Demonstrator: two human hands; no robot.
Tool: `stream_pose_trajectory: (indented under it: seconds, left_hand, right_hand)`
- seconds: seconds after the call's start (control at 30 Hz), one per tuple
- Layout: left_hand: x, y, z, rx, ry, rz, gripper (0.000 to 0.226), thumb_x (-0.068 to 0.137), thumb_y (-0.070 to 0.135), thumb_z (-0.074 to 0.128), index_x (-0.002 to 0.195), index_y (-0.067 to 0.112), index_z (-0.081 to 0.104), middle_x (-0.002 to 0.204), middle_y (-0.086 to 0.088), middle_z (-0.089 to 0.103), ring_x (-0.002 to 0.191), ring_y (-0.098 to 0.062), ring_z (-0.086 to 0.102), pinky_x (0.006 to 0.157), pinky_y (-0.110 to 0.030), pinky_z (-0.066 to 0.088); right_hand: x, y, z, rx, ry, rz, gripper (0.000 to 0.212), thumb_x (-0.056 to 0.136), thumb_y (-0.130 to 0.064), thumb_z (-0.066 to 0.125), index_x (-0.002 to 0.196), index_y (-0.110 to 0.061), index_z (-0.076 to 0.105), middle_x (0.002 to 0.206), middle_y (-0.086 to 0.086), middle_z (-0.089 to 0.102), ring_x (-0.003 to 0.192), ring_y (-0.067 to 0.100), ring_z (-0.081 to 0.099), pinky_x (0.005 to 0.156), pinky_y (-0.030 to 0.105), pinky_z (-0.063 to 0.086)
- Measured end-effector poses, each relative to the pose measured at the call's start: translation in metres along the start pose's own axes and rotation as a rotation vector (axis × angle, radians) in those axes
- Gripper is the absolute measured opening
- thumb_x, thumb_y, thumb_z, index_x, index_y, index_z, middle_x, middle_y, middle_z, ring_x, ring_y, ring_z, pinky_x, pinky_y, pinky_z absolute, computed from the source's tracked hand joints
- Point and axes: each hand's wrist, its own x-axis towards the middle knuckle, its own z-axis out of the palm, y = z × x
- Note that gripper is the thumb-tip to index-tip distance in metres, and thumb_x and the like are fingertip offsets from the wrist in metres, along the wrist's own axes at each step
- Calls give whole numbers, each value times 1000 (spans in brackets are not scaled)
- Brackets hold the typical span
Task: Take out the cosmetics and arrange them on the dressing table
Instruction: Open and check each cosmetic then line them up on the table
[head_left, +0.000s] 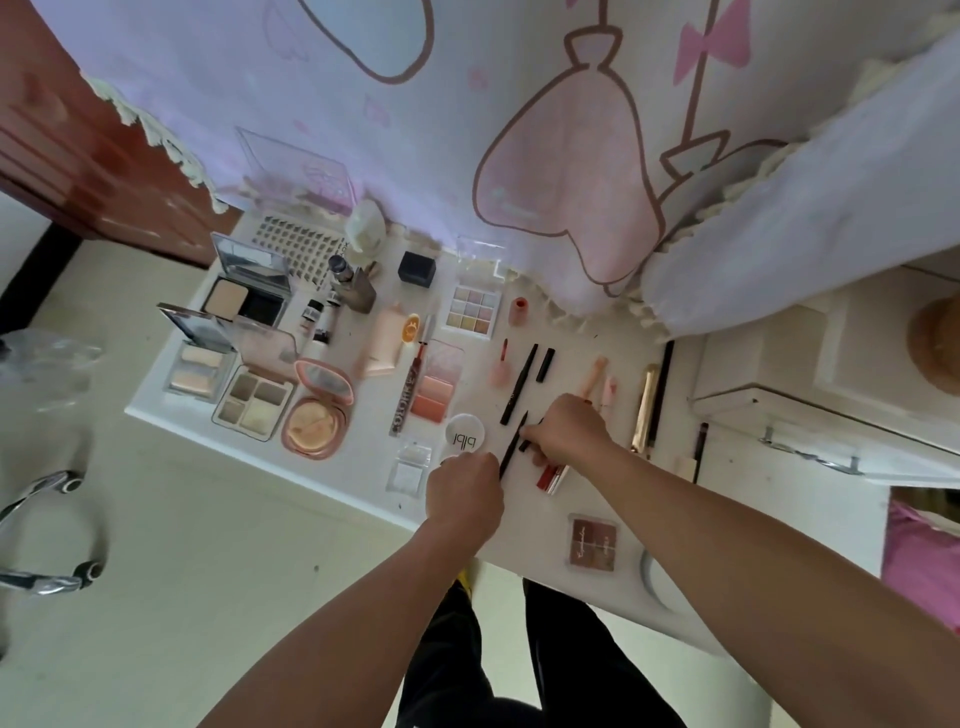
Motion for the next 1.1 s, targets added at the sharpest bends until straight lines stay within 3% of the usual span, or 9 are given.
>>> stream_pose_trajectory:
  seconds: [0.13, 0.23, 0.27, 0.37, 0.4, 0.67, 0.8, 0.97, 1.1]
  left_hand:
    - [-2, -3, 1, -11, 4, 9, 11, 91, 20, 55, 96, 11, 60, 97, -8, 64, 88, -26, 62, 72, -33, 47]
    - [-4, -6, 1, -32, 12, 14, 9, 91, 21, 55, 93, 13, 59, 96, -7, 64, 88, -25, 63, 74, -34, 50]
    - [-4, -6, 0, -39, 18, 17, 8, 91, 22, 56, 90, 14, 58, 95, -6, 64, 87, -25, 63, 75, -33, 50]
    - [-5, -7, -2, -58, 30, 19, 12, 90, 27, 58, 85, 16, 55, 93, -5, 65, 84, -24, 64, 76, -33, 53]
    - [-5, -6, -4, -63, 41, 22, 14, 89, 29, 58, 87, 15, 58, 93, -5, 66, 84, -23, 65, 77, -33, 54]
    - [-10, -5, -12, -116, 92, 16, 21, 89, 28, 57, 101, 14, 66, 95, -4, 66, 86, -22, 64, 75, -31, 50]
    - [-14, -8, -12, -147, 101, -4, 21, 88, 28, 57, 102, 14, 66, 99, -4, 66, 88, -22, 64, 77, -32, 50]
    - [-19, -10, -16, -181, 112, -22, 21, 88, 29, 59, 102, 15, 67, 100, -4, 68, 89, -21, 64, 78, -31, 50]
    - [-20, -14, -28, -229, 137, -3, 25, 90, 33, 59, 107, 18, 68, 103, -2, 68, 92, -19, 64, 82, -30, 50]
  right_hand:
    - [-4, 5, -8, 54, -6, -14, 31, 90, -29, 66, 80, -1, 72, 63, 1, 72, 77, 22, 73, 77, 33, 57]
    - [-10, 13, -27, 77, 89, -63, 33, 88, -32, 67, 81, 0, 73, 87, 6, 73, 119, 25, 60, 84, 31, 49]
    - [-12, 17, -36, 78, 139, -75, 33, 87, -32, 67, 85, 0, 73, 85, 3, 72, 114, 25, 62, 81, 31, 49]
    - [-13, 27, -63, 54, 245, -57, 22, 85, -28, 66, 76, -9, 73, 70, 2, 70, 67, 19, 67, 60, 28, 49]
    - [-14, 29, -71, 41, 277, -52, 21, 84, -26, 64, 73, -11, 72, 69, 3, 70, 63, 18, 65, 57, 27, 46]
    - [1, 11, -77, -103, 345, 6, 29, 84, -42, 63, 73, -17, 53, 71, 0, 56, 70, 21, 56, 58, 27, 37]
    - [7, 6, -73, -159, 367, 23, 28, 82, -40, 65, 69, -21, 50, 67, -4, 51, 65, 19, 51, 55, 24, 34]
    - [14, 8, -72, 39, 285, 62, 18, 78, -30, 66, 72, -15, 59, 70, 4, 67, 69, 23, 63, 64, 29, 49]
    - [6, 5, -79, 269, 276, 13, 25, 78, -27, 67, 62, -9, 61, 62, 5, 65, 54, 19, 58, 57, 26, 42]
